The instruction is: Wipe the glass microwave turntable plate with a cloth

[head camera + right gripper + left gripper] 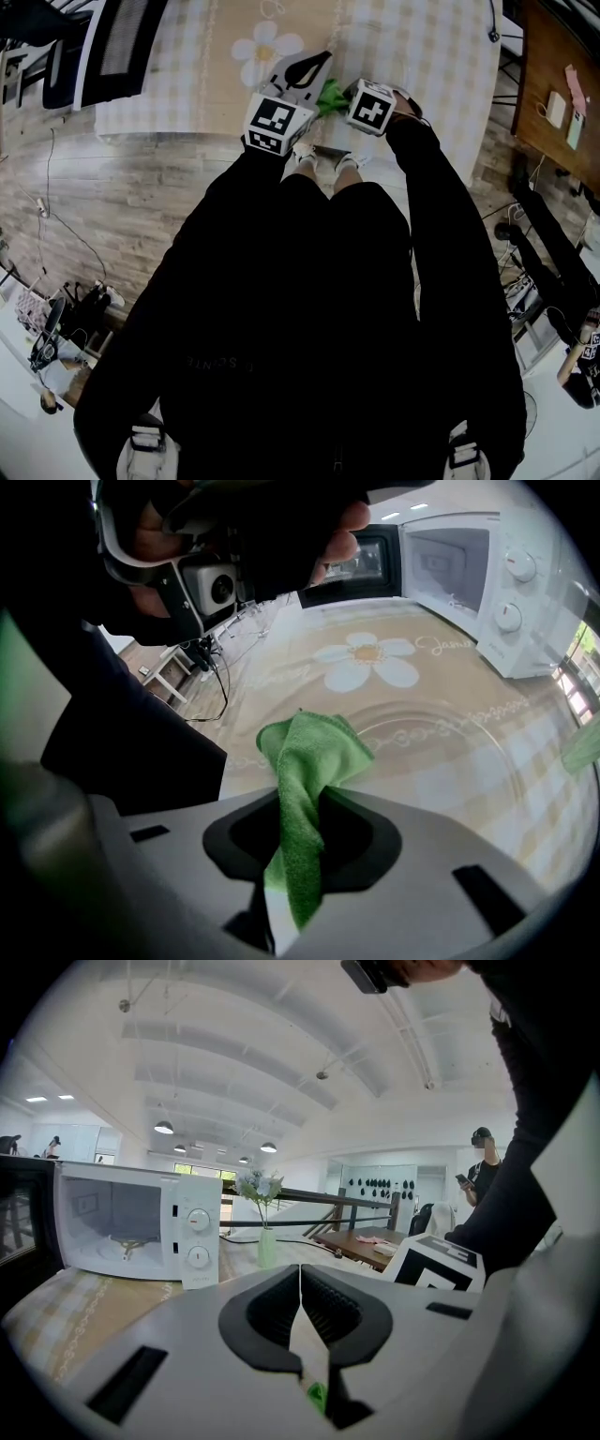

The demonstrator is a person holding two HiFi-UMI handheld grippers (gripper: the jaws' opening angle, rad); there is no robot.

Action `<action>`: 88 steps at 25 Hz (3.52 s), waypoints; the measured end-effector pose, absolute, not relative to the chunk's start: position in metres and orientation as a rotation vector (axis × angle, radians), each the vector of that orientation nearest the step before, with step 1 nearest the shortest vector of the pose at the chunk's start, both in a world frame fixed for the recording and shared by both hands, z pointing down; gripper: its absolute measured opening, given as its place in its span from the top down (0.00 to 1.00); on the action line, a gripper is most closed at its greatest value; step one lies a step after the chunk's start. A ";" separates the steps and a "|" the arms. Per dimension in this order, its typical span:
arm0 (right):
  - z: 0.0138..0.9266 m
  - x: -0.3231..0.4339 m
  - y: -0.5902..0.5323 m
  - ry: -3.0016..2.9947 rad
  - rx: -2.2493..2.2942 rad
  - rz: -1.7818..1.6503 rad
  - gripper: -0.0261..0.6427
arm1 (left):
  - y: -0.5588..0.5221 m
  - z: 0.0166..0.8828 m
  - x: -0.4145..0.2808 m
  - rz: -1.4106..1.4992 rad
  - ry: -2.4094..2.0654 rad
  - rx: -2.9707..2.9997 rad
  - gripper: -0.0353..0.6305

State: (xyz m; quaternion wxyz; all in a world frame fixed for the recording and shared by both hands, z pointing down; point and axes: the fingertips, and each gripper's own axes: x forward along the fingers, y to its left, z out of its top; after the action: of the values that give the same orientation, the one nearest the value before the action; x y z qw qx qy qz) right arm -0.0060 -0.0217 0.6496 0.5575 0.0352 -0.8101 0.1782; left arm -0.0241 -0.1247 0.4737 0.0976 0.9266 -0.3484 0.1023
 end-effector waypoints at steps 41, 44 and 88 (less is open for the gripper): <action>0.596 0.101 -0.181 -1.887 0.261 0.332 0.80 | -0.185 0.462 0.015 0.306 -0.994 2.773 0.91; 0.602 0.103 -0.198 -1.888 0.287 0.299 0.80 | -0.191 0.463 0.017 0.303 -0.994 2.774 0.91; 0.651 0.074 -0.076 -1.862 0.095 0.262 0.80 | -0.141 0.479 0.023 0.339 -0.953 2.767 0.91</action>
State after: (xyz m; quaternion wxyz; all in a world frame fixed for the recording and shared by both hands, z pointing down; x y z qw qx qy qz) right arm 0.0744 -0.0758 0.6510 0.5888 0.0409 -0.7993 0.1127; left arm 0.0228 -0.1406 0.4794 0.0974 0.9348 -0.3220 0.1145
